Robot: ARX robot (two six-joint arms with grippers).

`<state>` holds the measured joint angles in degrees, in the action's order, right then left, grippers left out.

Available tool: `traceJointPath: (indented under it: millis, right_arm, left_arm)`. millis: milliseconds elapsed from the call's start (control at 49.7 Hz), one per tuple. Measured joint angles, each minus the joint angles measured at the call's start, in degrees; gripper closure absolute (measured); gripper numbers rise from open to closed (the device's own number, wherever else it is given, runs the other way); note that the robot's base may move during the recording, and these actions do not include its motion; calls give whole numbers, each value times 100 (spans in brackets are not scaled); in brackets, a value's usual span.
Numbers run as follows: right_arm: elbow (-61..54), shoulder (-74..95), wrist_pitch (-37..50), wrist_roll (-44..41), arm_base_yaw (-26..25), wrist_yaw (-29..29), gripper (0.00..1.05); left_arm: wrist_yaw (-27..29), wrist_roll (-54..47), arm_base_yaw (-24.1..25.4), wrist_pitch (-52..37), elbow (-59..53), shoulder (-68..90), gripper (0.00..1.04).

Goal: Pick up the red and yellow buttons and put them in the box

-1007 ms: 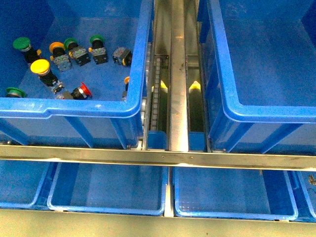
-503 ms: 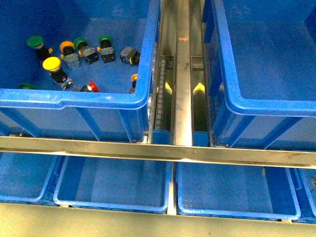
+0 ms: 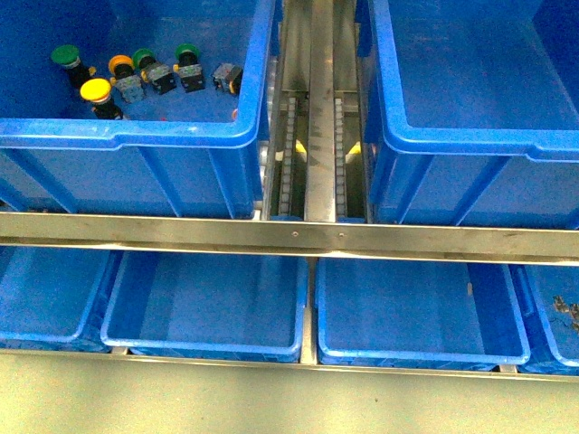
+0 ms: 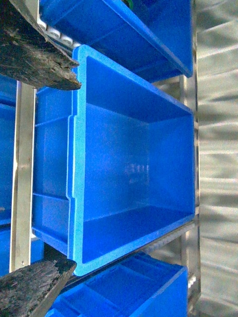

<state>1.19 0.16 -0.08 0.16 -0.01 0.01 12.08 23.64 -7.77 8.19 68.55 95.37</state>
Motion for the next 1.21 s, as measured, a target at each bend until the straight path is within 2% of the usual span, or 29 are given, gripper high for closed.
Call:
traceJointPath:
  millis: [141,181,222,463,765,866,1208]
  right_arm:
    - [0,0,0,-2,0,-7,6]
    - [0,0,0,-2,0,2,6]
    - [0,20,-4,0,-2,-7,6]
    - [0,2,-4,0,0,7,6]
    - [0,4,-4,-2,0,4,6]
    - [0,4,-4,0,0,2,6]
    - [0,4,-4,-2,0,2,6]
  left_arm:
    - [-328,-92,-26,127,-562,540,8]
    - [-122,-275,-92,111,-695,688,8]
    - [-280,-190,-105,127,-704,597,8]
    - [-175,-140,-103,83,-568,605,8]
    - [-188,-468,326,48,693,1213,8]
    - [-269,-527,459,293,1384,1770,8]
    - [-238,-588,551,723,2540,3296,8]
